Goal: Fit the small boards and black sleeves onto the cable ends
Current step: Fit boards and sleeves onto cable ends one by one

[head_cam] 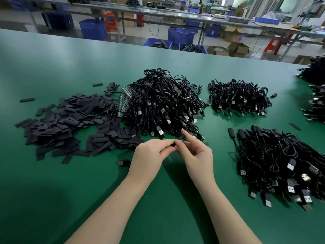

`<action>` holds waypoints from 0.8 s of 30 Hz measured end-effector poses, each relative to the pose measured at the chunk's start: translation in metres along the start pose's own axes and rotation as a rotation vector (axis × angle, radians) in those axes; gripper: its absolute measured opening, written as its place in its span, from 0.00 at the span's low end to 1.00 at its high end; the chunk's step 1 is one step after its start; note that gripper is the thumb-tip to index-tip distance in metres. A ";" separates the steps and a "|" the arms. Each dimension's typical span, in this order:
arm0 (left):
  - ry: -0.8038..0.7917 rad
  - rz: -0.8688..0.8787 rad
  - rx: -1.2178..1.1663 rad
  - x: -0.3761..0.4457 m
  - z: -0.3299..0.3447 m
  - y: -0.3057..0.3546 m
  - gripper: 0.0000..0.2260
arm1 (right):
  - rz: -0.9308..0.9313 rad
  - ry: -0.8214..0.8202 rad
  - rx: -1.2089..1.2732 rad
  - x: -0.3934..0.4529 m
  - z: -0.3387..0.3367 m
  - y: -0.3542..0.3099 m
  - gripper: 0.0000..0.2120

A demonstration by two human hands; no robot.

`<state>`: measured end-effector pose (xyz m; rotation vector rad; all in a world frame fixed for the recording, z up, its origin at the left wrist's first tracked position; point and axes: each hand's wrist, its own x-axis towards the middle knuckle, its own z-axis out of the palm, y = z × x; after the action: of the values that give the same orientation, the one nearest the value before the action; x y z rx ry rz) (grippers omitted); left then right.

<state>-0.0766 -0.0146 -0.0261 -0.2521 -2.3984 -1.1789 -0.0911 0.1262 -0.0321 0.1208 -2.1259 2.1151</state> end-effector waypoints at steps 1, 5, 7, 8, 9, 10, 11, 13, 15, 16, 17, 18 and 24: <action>-0.005 0.002 0.003 0.000 0.000 0.000 0.10 | -0.001 -0.002 -0.001 0.000 0.000 0.000 0.18; -0.019 0.006 -0.001 0.000 0.000 0.000 0.09 | -0.005 0.013 0.000 -0.002 0.002 0.000 0.19; -0.043 -0.002 0.004 0.000 -0.001 0.001 0.09 | -0.001 0.011 -0.001 -0.001 0.000 0.000 0.18; -0.057 -0.009 0.002 0.000 -0.002 0.000 0.09 | -0.005 0.016 -0.006 -0.001 -0.001 0.000 0.17; -0.067 -0.017 0.001 0.000 -0.003 0.000 0.10 | -0.011 0.029 -0.014 -0.001 0.000 0.000 0.17; -0.073 -0.026 0.000 0.000 -0.003 0.000 0.10 | -0.022 0.044 -0.031 -0.001 -0.001 0.000 0.17; -0.076 -0.033 0.003 0.000 -0.003 0.000 0.11 | -0.026 0.056 -0.042 -0.001 0.000 -0.001 0.17; -0.077 -0.023 0.021 0.000 -0.002 0.001 0.11 | -0.020 0.054 -0.058 -0.001 -0.001 0.000 0.16; -0.074 -0.008 0.040 0.000 -0.002 0.000 0.10 | -0.014 0.033 -0.077 -0.001 -0.001 -0.001 0.16; -0.070 -0.010 0.033 0.000 -0.002 -0.001 0.10 | -0.015 0.023 -0.088 -0.001 -0.001 -0.001 0.16; -0.067 -0.020 0.015 0.000 -0.002 -0.002 0.10 | -0.012 0.019 -0.090 -0.002 0.000 -0.002 0.16; -0.067 -0.037 -0.004 0.000 -0.002 -0.002 0.11 | -0.011 0.018 -0.095 -0.001 0.000 -0.001 0.16; -0.029 -0.002 0.033 -0.001 -0.002 -0.003 0.09 | 0.013 -0.014 -0.131 -0.003 0.000 -0.001 0.19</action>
<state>-0.0764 -0.0179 -0.0278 -0.2580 -2.4418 -1.1426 -0.0879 0.1265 -0.0321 0.1082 -2.2715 1.9808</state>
